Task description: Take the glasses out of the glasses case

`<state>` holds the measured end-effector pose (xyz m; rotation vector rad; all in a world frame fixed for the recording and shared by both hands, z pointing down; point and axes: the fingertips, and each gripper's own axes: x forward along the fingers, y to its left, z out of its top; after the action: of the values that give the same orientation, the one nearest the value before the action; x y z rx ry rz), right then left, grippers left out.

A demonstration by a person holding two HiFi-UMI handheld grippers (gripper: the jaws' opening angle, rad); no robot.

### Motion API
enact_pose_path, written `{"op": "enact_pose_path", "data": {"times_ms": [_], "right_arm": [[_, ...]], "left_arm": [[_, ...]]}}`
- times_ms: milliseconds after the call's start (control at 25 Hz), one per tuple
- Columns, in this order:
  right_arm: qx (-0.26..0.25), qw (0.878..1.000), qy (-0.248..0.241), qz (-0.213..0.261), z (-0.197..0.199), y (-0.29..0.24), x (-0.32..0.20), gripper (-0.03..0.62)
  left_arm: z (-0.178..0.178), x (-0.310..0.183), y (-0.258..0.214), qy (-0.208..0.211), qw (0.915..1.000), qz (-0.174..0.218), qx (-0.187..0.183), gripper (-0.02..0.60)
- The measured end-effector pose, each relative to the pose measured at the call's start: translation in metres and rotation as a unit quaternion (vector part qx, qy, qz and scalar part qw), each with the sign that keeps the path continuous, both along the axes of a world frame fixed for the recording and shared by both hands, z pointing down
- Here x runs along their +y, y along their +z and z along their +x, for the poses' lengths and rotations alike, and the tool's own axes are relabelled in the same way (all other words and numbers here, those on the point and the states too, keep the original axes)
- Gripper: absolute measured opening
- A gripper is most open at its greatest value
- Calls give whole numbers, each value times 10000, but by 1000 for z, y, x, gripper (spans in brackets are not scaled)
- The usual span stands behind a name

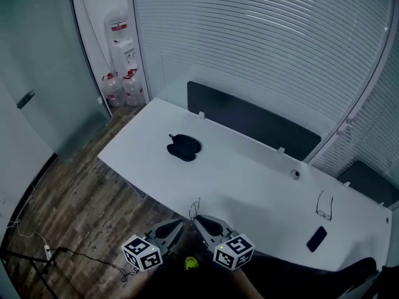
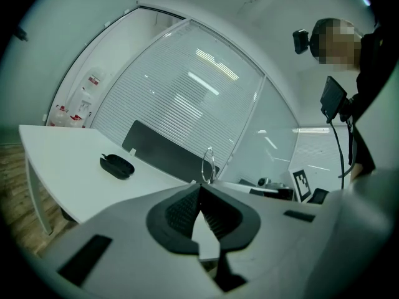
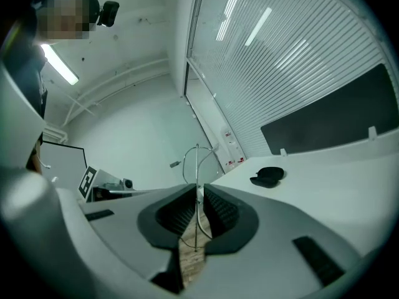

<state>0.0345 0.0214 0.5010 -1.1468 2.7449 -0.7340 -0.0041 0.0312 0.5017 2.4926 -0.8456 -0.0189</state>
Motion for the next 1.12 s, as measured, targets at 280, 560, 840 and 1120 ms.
{"op": "enact_pose_path", "data": {"times_ms": [280,560,840,1120], "right_arm": [[75,9999,-112,-36,-16,2,21,44],[135,9998,-149,-74,-40,-4,52,46],[202,9998,-87,-1,-60,-9,89,46],[206,9998,14,-48,-74,-10,128,45]], "left_arm": [[-13,23,1,41,9999,68,-104,3],[-36,53,-4,49,10000,68,-38,3],[-58,88,-7,35,9998,62,184,3],[-67,131,-9,201,9994,75,253,3]]}}
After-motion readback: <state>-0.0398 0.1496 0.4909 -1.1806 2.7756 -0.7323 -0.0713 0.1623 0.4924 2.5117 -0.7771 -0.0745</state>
